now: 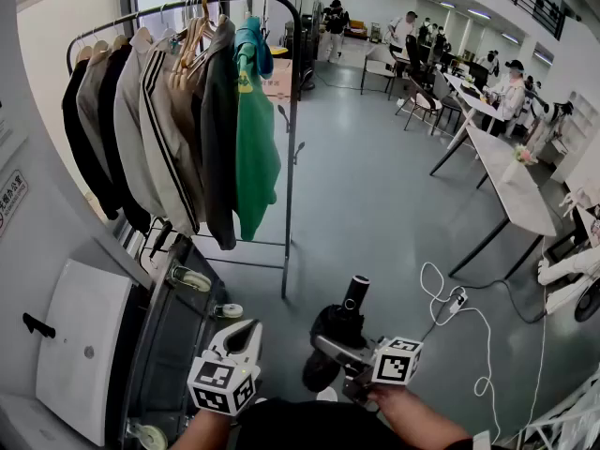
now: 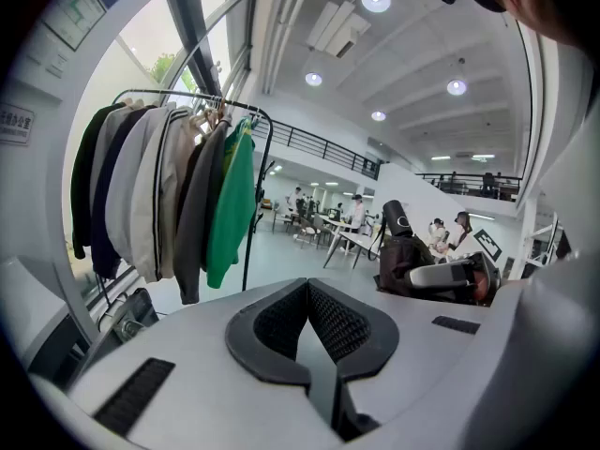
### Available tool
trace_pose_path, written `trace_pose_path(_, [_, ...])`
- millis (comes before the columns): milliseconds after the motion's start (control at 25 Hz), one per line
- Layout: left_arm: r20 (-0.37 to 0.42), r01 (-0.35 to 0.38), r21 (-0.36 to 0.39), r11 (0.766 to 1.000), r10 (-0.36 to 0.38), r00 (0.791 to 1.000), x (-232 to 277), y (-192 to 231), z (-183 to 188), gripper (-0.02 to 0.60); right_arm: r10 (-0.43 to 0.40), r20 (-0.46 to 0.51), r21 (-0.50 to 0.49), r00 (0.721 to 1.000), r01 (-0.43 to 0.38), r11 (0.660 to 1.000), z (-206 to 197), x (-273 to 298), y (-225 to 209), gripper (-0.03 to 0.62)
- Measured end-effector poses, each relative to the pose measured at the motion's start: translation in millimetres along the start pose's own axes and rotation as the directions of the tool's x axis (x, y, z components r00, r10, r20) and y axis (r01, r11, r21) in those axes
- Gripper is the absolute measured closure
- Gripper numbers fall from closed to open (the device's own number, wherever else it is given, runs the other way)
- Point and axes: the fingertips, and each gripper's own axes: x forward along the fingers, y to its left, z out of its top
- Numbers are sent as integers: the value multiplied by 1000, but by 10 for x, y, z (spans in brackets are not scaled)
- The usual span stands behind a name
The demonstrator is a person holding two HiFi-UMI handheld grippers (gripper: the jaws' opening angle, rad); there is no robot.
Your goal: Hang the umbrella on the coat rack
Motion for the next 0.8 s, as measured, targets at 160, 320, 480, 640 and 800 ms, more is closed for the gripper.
trace_pose_path(160, [8, 5, -4, 1000, -5, 1000, -23, -29, 33, 566, -10, -5, 0, 1000, 10, 1000, 1, -10, -24, 378])
trace_pose_path(320, [2, -4, -7, 1000, 4, 1000, -12, -15, 19, 566, 0, -7, -13, 1000, 0, 1000, 16, -1, -9, 378])
trace_pose_path(480, [-15, -18, -11, 1000, 18, 1000, 13, -28, -11, 566, -5, -6, -35, 1000, 5, 999, 51, -25, -11, 379])
trace_pose_path(640, [-36, -37, -16, 999, 36, 999, 48, -48, -68, 566, -27, 3, -91, 1000, 27, 995, 141, -139, -70, 378])
trace_pose_path(800, [-75, -43, -24, 999, 42, 996, 114, -122, -154, 566, -29, -11, -167, 1000, 26, 986, 217, -313, -108, 378])
